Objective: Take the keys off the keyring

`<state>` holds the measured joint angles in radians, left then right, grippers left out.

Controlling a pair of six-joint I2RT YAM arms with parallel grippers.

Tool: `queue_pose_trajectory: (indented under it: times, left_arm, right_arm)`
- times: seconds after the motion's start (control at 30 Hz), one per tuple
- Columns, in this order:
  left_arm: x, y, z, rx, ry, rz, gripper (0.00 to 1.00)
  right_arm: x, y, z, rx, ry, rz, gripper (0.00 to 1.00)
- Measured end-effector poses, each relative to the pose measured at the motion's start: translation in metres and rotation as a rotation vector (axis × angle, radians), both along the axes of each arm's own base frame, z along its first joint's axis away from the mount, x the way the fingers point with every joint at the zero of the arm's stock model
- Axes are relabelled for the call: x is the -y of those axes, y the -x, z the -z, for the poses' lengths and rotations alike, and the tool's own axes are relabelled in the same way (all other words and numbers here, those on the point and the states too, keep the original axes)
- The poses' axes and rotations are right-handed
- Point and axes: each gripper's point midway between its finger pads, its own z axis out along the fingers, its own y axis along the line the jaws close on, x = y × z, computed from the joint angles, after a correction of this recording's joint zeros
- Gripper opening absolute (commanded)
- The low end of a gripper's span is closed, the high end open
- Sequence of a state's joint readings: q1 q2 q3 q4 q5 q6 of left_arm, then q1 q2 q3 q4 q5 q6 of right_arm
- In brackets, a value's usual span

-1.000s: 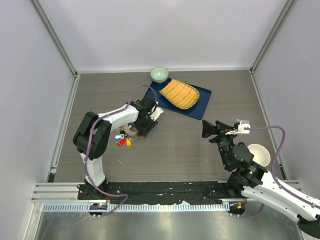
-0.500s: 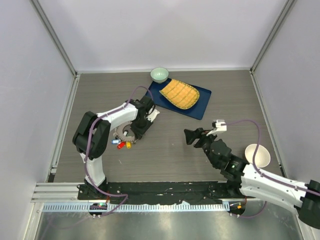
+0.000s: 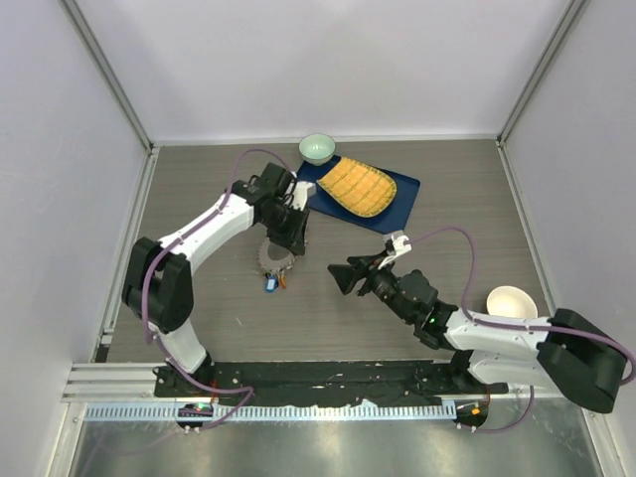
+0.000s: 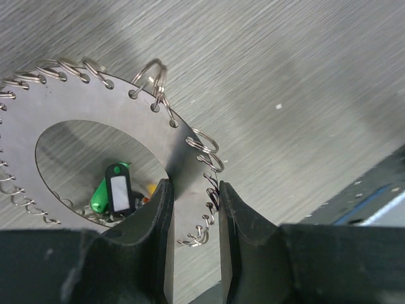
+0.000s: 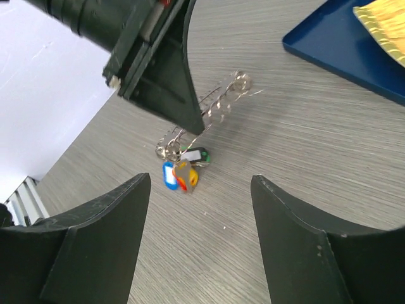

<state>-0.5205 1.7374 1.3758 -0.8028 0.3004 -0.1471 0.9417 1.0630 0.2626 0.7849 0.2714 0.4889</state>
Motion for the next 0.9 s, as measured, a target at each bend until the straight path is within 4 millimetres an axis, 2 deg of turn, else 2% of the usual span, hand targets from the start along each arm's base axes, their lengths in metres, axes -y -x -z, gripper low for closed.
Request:
queue_pose_trajectory:
  times: [0.17,0.27,0.43,0.5,0.7,0.9]
  left_arm:
    - [0.018,-0.003,-0.029,-0.001,0.134,-0.064,0.00]
    - [0.030,-0.006,-0.046,-0.012,0.224,-0.121,0.00]
    - [0.043,-0.010,-0.075,-0.006,0.367,-0.198,0.00]
    - [0.048,-0.008,-0.084,-0.012,0.424,-0.216,0.00]
    - [0.057,-0.004,-0.094,-0.052,0.531,-0.274,0.00]
    - [0.058,-0.003,-0.099,-0.068,0.584,-0.338,0.00]
  right_arm:
    - [-0.020,0.002,0.004,0.027,-0.017,-0.077,0.69]
    - [-0.029,0.004,-0.002,0.058,-0.055,-0.113,0.68]
    - [-0.037,0.006,-0.012,0.126,-0.080,-0.147,0.69]
    - [-0.040,0.005,-0.009,0.149,-0.062,-0.154,0.69]
    - [-0.046,0.002,0.018,0.148,0.024,-0.172,0.69]
    - [-0.061,-0.016,0.012,0.151,0.015,-0.114,0.66]
